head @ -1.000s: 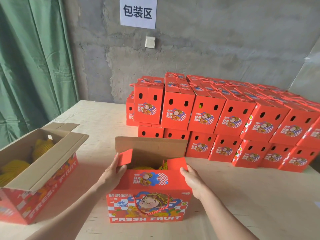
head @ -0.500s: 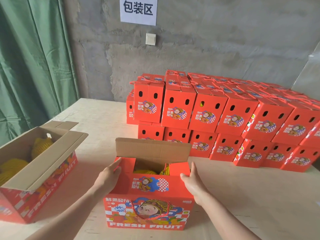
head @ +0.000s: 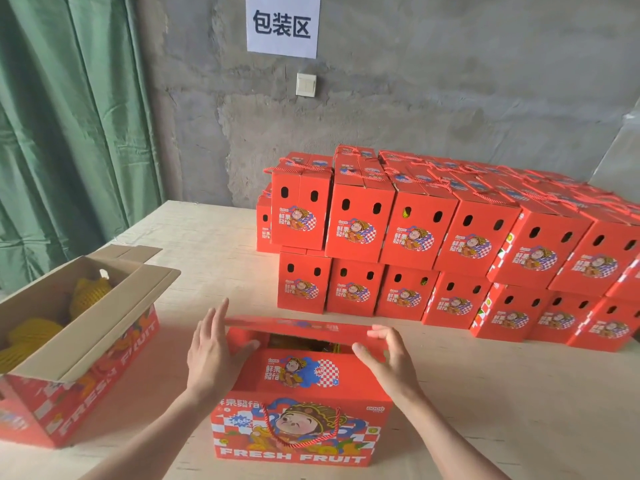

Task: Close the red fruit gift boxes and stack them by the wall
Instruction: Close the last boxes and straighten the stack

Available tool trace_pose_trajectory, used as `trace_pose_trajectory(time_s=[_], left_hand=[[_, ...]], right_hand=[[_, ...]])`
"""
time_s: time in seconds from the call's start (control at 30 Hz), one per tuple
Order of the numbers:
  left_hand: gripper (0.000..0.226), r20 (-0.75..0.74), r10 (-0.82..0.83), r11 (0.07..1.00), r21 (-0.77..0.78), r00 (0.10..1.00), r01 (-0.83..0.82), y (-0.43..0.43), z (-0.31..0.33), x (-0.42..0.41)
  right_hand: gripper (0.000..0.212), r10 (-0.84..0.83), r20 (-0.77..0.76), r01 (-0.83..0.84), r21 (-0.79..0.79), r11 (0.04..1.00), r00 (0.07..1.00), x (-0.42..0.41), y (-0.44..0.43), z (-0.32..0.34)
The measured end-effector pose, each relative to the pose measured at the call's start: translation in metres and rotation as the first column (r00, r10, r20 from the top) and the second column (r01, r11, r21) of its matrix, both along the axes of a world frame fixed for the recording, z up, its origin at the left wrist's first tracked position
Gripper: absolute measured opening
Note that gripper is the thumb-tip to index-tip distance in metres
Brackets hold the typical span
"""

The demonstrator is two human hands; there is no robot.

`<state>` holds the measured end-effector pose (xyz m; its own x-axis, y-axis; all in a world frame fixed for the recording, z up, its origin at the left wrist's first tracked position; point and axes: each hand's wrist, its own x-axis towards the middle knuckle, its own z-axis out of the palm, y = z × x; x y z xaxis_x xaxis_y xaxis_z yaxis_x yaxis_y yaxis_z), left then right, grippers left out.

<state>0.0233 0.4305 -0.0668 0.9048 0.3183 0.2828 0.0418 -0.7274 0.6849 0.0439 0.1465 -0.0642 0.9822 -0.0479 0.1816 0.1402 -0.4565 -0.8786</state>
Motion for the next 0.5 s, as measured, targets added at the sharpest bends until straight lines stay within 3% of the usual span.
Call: trace_pose_trajectory(time_s=[0.1, 0.2, 0.3, 0.4, 0.5], left_hand=[[0.101, 0.022, -0.056, 0.987, 0.153, 0.998, 0.052, -0.001, 0.0, -0.006], [0.112, -0.068, -0.136, 0.918, 0.366, 0.988, 0.151, -0.002, 0.001, -0.007], [0.116, -0.234, -0.171, 0.822, 0.502, 0.957, 0.27, 0.001, 0.007, 0.007], [0.121, -0.451, -0.227, 0.734, 0.504, 0.863, 0.456, 0.002, 0.022, 0.029], [0.117, -0.528, -0.32, 0.69, 0.439, 0.787, 0.575, 0.001, 0.03, 0.047]], right_hand=[[0.015, 0.019, 0.09, -0.009, -0.108, 0.994, 0.996, -0.003, -0.005, -0.005], [0.022, 0.059, 0.173, -0.001, -0.32, 0.947, 0.983, -0.001, -0.007, -0.003], [0.033, 0.116, 0.111, -0.054, -0.451, 0.891, 0.987, 0.001, -0.01, 0.0], [0.039, 0.182, 0.027, -0.137, -0.556, 0.82, 0.983, 0.005, -0.013, 0.008], [0.056, 0.287, -0.14, -0.303, -0.678, 0.67, 0.948, 0.016, -0.015, 0.014]])
